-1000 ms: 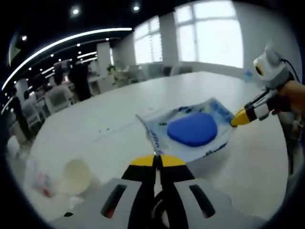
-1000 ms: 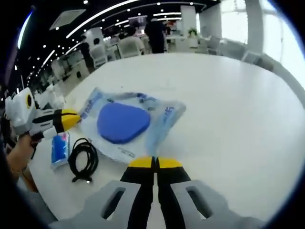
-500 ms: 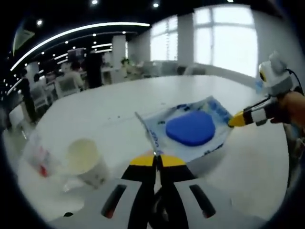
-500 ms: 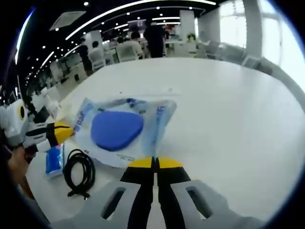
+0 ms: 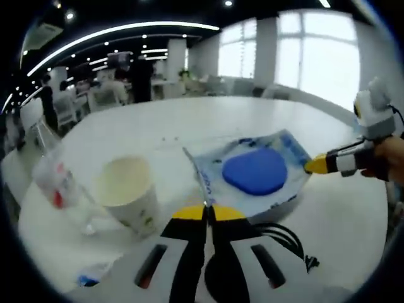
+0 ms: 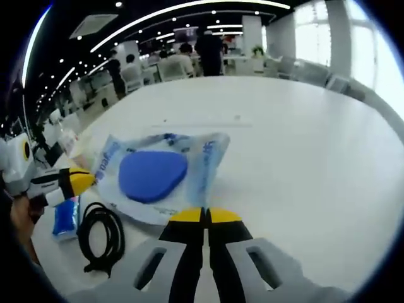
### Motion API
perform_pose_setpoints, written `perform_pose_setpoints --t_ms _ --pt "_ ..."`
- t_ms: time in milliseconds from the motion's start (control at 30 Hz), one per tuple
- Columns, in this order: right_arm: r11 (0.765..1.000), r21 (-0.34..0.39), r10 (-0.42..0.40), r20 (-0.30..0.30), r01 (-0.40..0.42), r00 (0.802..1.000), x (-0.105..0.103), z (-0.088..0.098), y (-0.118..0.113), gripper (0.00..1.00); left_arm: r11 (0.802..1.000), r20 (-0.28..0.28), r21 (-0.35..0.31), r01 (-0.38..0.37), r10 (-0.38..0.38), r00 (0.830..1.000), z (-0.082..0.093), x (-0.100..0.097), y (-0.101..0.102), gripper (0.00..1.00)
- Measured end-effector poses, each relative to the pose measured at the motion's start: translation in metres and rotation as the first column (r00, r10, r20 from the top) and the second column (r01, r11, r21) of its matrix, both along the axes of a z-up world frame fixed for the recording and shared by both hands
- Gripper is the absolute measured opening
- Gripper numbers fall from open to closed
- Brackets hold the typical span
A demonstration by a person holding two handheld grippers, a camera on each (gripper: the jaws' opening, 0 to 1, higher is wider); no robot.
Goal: Arrange the tabletop items into an orderly group along one side of the table until the central work area is clear of visible clutter.
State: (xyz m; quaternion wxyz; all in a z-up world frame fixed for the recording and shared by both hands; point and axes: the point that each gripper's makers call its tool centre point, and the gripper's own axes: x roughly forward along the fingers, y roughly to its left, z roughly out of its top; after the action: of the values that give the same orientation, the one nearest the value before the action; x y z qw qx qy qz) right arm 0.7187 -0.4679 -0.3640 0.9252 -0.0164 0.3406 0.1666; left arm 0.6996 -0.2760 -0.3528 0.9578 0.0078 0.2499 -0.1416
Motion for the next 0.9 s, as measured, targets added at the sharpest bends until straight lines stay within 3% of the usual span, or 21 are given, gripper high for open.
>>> perform_pose_setpoints --t_ms 200,500,900 --pt "1.0 0.022 -0.02 -0.018 0.02 1.0 0.001 -0.007 0.004 0.01 1.0 -0.005 0.008 -0.021 0.021 1.0 -0.008 0.003 0.005 0.0" --pt "0.998 0.044 -0.051 -0.005 0.051 0.999 0.011 -0.016 0.01 0.01 0.997 -0.027 -0.04 -0.072 0.071 0.997 -0.017 0.01 0.011 0.0" --pt "0.987 0.124 -0.098 -0.02 0.1 0.995 0.013 -0.028 0.011 0.02 0.997 -0.027 0.006 -0.079 0.079 0.997 -0.031 0.009 0.015 0.0"
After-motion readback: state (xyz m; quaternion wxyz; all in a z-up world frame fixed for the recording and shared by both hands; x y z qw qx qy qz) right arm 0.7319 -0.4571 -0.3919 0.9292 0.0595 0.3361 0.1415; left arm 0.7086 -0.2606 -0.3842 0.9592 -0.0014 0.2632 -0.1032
